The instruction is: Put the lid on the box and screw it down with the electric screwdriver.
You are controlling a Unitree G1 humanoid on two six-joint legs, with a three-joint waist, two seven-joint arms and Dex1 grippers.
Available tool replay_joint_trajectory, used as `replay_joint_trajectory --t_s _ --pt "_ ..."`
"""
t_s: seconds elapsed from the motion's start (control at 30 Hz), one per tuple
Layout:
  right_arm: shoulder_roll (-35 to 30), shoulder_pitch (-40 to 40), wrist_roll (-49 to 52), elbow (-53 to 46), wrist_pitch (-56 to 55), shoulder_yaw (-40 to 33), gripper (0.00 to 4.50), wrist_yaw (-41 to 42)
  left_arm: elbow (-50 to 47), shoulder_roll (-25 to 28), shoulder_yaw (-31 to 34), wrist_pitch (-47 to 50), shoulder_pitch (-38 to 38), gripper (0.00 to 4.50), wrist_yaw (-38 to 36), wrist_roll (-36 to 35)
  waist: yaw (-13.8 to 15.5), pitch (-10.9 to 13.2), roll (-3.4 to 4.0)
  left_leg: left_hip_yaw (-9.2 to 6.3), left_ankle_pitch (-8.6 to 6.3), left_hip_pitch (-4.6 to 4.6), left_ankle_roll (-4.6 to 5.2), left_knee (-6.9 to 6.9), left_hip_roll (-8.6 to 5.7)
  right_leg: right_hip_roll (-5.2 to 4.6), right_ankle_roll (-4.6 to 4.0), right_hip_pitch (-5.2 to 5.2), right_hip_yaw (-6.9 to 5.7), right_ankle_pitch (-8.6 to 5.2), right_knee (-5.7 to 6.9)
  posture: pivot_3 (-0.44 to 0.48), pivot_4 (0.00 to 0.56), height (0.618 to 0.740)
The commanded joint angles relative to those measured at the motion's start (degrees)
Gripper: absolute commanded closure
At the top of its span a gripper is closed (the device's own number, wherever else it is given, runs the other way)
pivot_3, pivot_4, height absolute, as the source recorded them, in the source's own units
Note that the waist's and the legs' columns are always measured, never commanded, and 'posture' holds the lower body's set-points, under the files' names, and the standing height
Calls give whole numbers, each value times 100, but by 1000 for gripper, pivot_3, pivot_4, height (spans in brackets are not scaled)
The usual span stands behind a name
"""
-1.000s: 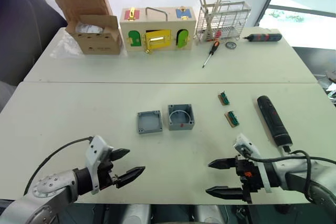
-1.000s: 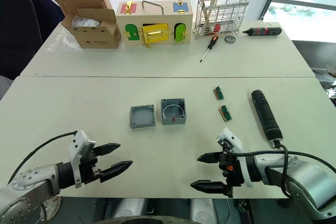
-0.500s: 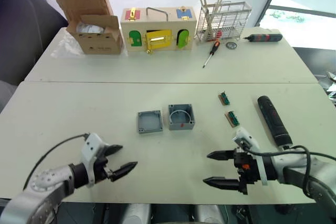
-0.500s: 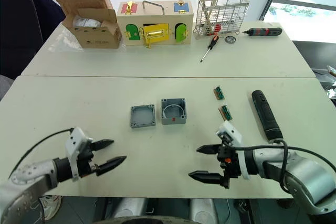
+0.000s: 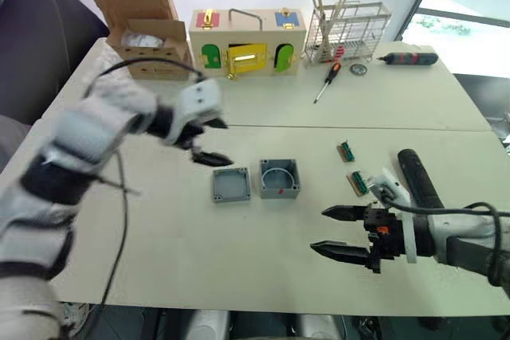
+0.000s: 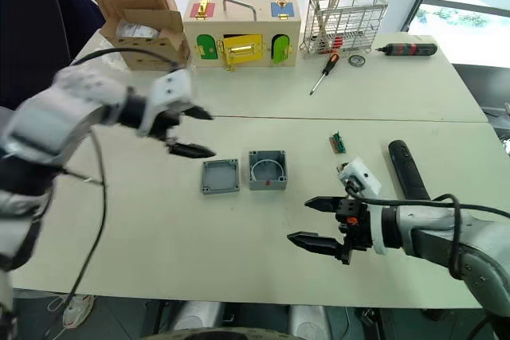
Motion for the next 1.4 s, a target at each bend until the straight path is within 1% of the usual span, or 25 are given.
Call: replay_joint_trajectory --t_s 0.03,0.1,0.23,0.33,0.47,0.6,0.73,0.8,0.83,0.93,1.0,1.03,1.07,1.1,1.2,1.27,1.33,1.4 --pt "261 204 -239 -308 -245 144 24 -335 445 -694 -614 -97 -501 0 -371 379 -12 2 -2 1 -1 0 1 1 0 0 2 -1 0 -1 -1 0 150 730" --pt "435 268 -333 -324 -313 173 24 -541 550 -1024 -877 -57 -608 0 -530 506 -93 5 -6 7 -3 -3 5 3 1 -3 3 -7 5 -1 0 0 150 730" --pt "665 374 -445 -381 -399 149 24 -826 650 -1321 -1252 -192 -568 0 -697 866 -223 10 -12 6 -2 0 5 7 12 -3 5 -20 7 -1 31 0 150 730" --pt "793 451 -448 -481 -413 150 24 -1011 647 -1379 -1453 -374 -458 0 -738 1137 -223 10 -9 -4 -2 1 5 29 19 7 15 -31 7 -8 77 0 150 730" --pt "920 559 -408 -622 -411 150 24 -1242 708 -1508 -1496 -439 -356 0 -695 1384 -174 10 -8 -10 -4 -4 8 41 28 15 14 -31 7 -9 80 0 150 730" --pt "990 561 -393 -652 -411 140 24 -1367 588 -1478 -1471 -520 -216 0 -850 1458 -140 10 -7 -10 -11 -28 19 71 27 9 15 -37 7 -9 79 0 150 730" --pt "1041 456 -592 -581 -546 149 24 -1499 698 -1527 -1475 -586 -68 0 -877 1568 -137 10 -8 -10 -11 -36 19 84 18 -3 15 -35 7 -9 79 0 150 730" --pt "1066 436 -551 -551 -562 101 0 -1518 835 -1618 -1433 -664 -36 533 -823 1625 -136 10 -8 -10 -11 -38 19 85 17 -3 15 -36 7 -9 79 0 150 730" --pt "1069 442 -532 -554 -560 91 0 -1524 901 -1652 -1420 -712 -37 890 -814 1652 -135 10 -8 -11 -11 -39 19 85 17 -3 15 -37 7 -9 79 0 150 730" --pt "1060 462 -527 -560 -571 93 0 -1533 1022 -1718 -1390 -791 -45 2304 -840 1717 -145 10 -8 -11 -11 -41 20 85 16 -3 15 -40 6 -9 79 0 150 730" --pt "1094 452 -538 -574 -563 142 0 -1591 1126 -1720 -1383 -910 -48 3396 -867 1766 -146 10 -8 -11 -11 -42 20 85 17 -3 16 -42 6 -8 79 0 150 730" --pt "1132 447 -551 -576 -562 179 0 -1637 1232 -1732 -1407 -1040 -65 3808 -887 1813 -146 10 -8 -11 -11 -42 20 84 17 -2 16 -42 6 -8 80 0 150 730" --pt "1159 461 -557 -581 -566 197 0 -1666 1331 -1748 -1441 -1197 -86 4405 -913 1872 -146 10 -7 -11 -11 -42 20 84 17 -2 16 -42 6 -8 80 0 150 730" --pt "1187 461 -564 -586 -563 221 0 -1695 1402 -1755 -1454 -1317 -93 4473 -941 1920 -141 9 -7 -11 -11 -41 20 84 17 -2 15 -42 6 -8 80 0 150 730" --pt "1207 559 -544 -669 -541 208 0 -1718 1624 -1758 -1453 -1839 -124 4473 -1133 2005 -136 9 -7 -11 -11 -41 20 86 16 -3 15 -41 6 -8 80 0 150 730" --pt "1123 704 -535 -767 -542 118 0 -1680 1865 -1746 -1435 -2567 -168 4473 -1432 2007 -135 9 -6 -11 -11 -42 20 87 16 -4 15 -40 6 -8 80 0 150 730" --pt "1063 783 -552 -824 -555 87 0 -1658 2080 -1737 -1419 -3055 -197 4473 -1665 2024 -142 9 -6 -11 -11 -41 20 86 16 -3 15 -41 6 -8 80 0 150 730" --pt "998 880 -577 -893 -564 60 0 -1634 2462 -1787 -1360 -3867 -259 4473 -1873 2026 -144 9 -6 -9 -11 -42 20 86 16 -3 15 -41 6 -8 80 0 150 730"
